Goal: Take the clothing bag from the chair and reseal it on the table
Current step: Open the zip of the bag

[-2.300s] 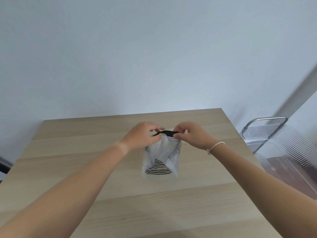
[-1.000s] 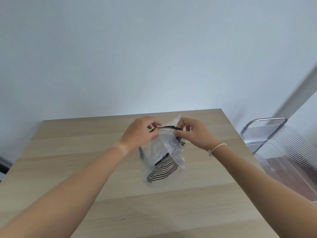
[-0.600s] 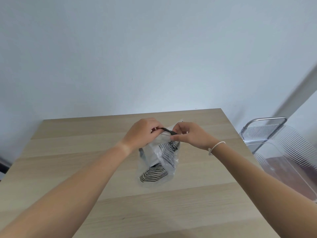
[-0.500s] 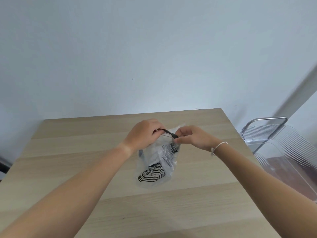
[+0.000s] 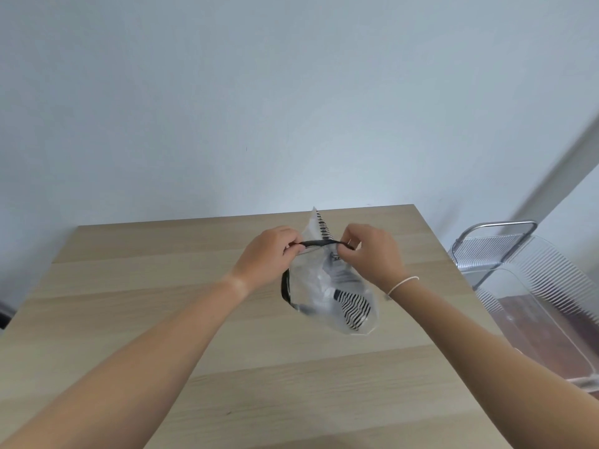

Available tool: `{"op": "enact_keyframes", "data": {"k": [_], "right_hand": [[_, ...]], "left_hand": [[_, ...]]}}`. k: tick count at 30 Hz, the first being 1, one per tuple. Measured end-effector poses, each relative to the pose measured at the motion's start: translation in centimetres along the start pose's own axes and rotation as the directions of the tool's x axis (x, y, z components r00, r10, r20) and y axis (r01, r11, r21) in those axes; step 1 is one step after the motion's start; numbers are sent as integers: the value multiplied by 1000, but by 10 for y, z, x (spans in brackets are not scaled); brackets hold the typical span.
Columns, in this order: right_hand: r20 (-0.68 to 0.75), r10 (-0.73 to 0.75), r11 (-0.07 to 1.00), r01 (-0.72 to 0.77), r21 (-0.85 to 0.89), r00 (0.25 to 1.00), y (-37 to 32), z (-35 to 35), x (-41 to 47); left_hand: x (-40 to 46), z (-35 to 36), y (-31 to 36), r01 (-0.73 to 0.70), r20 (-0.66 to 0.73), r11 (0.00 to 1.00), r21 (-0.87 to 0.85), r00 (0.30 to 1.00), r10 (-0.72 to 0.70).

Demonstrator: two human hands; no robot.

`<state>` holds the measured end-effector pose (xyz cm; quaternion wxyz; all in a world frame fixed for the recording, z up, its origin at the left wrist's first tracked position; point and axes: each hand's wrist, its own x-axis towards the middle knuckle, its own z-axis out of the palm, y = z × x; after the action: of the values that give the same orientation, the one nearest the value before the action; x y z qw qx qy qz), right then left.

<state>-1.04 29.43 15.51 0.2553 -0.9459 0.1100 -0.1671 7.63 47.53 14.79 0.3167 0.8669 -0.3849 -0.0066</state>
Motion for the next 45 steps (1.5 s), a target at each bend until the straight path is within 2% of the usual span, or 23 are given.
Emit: {"op": "enact_keyframes", "data": {"k": [2,5,10,12,15,19,24,26,30,35,38,40,42,45], "right_hand": [[-120,-88,988,71,-137,989,-7,1,0],[-177,-130,982,102,-160,976,-10,1,-2],[-104,-174,985,173,-20,979,-12,-5,-1],[-80,-201,980,201,-14,976,-15,-5,1],[-38,-212,977,213,19,976,-17,-3,2],[195,-108,973,63,224,975,-10,-6,0],[490,-25,906,-187,379,871,8,2,-13],[528,-19,870,-246,427,849,9,6,-17],[522,2,828,-294,478,853,6,7,-14],[556,-46,727,-354,588,830,4,9,-12],[523,3,744,-351,568,852,8,9,-10],[450,52,808,-302,505,891,11,6,-6],[345,81,898,-219,382,935,11,3,-1],[108,87,989,-100,114,990,8,3,2]], "left_hand": [[1,1,2,-11,-13,1000,26,1000,12],[1,1,4,-22,-35,998,59,999,24],[-1,-2,5,9,-30,1000,14,999,-9],[1,-4,8,-18,14,1000,2,1000,18],[6,-5,14,-68,-2,997,38,998,68],[5,-7,12,-84,-37,995,59,996,86],[3,-15,11,-87,-90,996,-28,992,84],[5,-19,9,-91,-99,994,-66,991,84],[7,-20,6,-95,-81,992,-87,993,88],[5,-22,-2,-95,-60,990,-107,994,89],[3,-25,-6,-80,-36,995,-52,996,78],[1,-26,-11,-69,-21,998,-14,997,69],[-2,-24,-15,-60,-1,998,13,998,60],[-5,-18,-18,-53,-4,998,36,999,53]]}}
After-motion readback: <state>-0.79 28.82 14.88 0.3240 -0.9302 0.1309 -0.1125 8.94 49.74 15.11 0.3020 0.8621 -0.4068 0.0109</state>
